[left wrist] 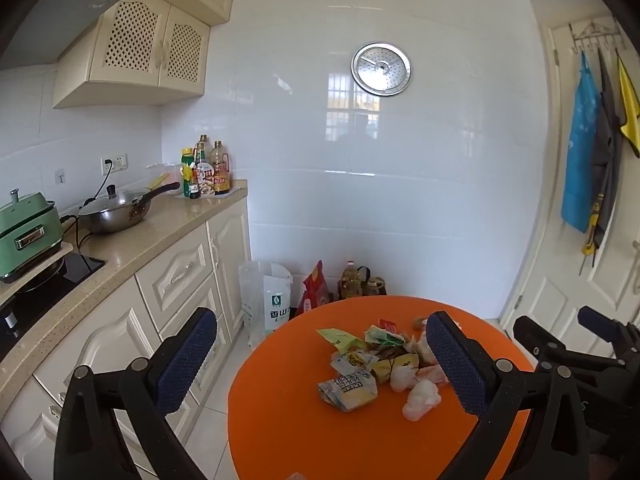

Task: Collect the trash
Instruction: 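Move both grippers toward the trash pile on the orange table, then grasp the white plastic bag with the right gripper while the left gripper grasps the printed wrapper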

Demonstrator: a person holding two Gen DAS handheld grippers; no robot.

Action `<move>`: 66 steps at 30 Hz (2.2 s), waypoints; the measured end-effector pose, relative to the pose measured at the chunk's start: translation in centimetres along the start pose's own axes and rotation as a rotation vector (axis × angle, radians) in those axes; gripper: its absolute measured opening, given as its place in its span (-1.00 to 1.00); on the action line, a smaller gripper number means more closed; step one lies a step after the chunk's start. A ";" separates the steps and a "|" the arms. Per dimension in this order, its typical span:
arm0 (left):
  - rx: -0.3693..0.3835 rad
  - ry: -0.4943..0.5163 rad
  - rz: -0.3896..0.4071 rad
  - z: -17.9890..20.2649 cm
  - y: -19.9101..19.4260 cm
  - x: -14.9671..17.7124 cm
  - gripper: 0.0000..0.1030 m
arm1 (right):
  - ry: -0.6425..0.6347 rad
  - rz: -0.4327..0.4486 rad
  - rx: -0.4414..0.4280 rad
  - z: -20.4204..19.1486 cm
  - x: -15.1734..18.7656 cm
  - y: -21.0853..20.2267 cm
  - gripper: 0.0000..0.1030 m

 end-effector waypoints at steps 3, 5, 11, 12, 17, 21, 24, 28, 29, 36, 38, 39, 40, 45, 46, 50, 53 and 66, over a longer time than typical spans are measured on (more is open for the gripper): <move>0.001 0.002 0.003 -0.1 -0.5 0.0 0.99 | -0.005 0.007 -0.001 -0.2 -0.2 -0.3 1.00; 0.003 0.005 0.002 -0.1 -0.6 0.2 0.99 | -0.003 0.005 -0.004 -0.3 -0.2 -0.4 1.00; 0.013 0.001 -0.006 0.0 -0.3 0.2 0.99 | -0.003 0.006 -0.003 -0.2 -0.3 -0.5 1.00; 0.015 0.000 -0.005 -0.1 -0.2 0.2 0.99 | -0.004 0.007 -0.001 -0.2 -0.4 -0.4 1.00; 0.011 -0.002 0.013 -0.2 -0.2 0.1 0.99 | -0.008 0.017 -0.006 -0.4 -0.8 -0.6 1.00; 0.010 0.005 0.010 -0.2 0.3 0.8 0.99 | -0.005 0.007 -0.009 -0.5 -0.6 -0.4 1.00; 0.014 0.001 -0.012 -0.6 1.4 1.4 0.99 | -0.004 -0.021 -0.002 -0.4 0.1 0.4 1.00; 0.013 0.006 -0.051 -0.8 3.7 2.4 0.99 | -0.003 -0.068 0.001 -0.3 1.4 2.0 1.00; 0.014 0.007 -0.063 -0.8 4.4 2.7 0.99 | -0.006 -0.080 0.004 -0.4 1.7 2.5 1.00; 0.045 0.023 -0.164 -0.9 10.5 5.3 0.99 | -0.009 -0.186 0.017 -0.2 4.7 6.8 1.00; 0.056 0.039 -0.197 -0.5 12.5 6.2 0.99 | -0.001 -0.226 0.021 0.0 5.9 8.2 1.00; 0.065 0.046 -0.215 -0.3 13.6 6.6 0.99 | 0.000 -0.244 0.028 0.2 6.5 8.9 1.00; 0.075 0.054 -0.235 0.0 14.7 7.1 0.99 | 0.003 -0.262 0.031 0.4 7.1 9.5 1.00; 0.113 0.089 -0.330 1.6 20.4 9.3 0.99 | 0.023 -0.358 0.029 1.0 10.3 12.6 0.94; 0.118 0.092 -0.339 1.8 21.2 9.7 0.99 | 0.031 -0.378 0.024 1.1 10.9 13.3 0.93; 0.122 0.110 -0.363 2.5 24.5 10.8 0.99 | 0.046 -0.446 -0.002 0.9 13.0 15.4 0.83; 0.126 0.115 -0.381 2.9 26.3 11.2 0.99 | 0.045 -0.485 -0.028 0.2 14.0 16.7 0.78; 0.172 0.147 -0.423 5.3 30.7 12.5 0.99 | 0.070 -0.527 -0.118 0.7 16.0 18.1 -0.04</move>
Point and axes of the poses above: each gripper's, at about its wrist camera, not at the fingertips, and y roughly the way its jaws point, z to its right, x to its underside, the point moved 9 cm from there along y, roughly the way its jaws point, and after that the axes turned 6 degrees about y, right-handed, at the moved point
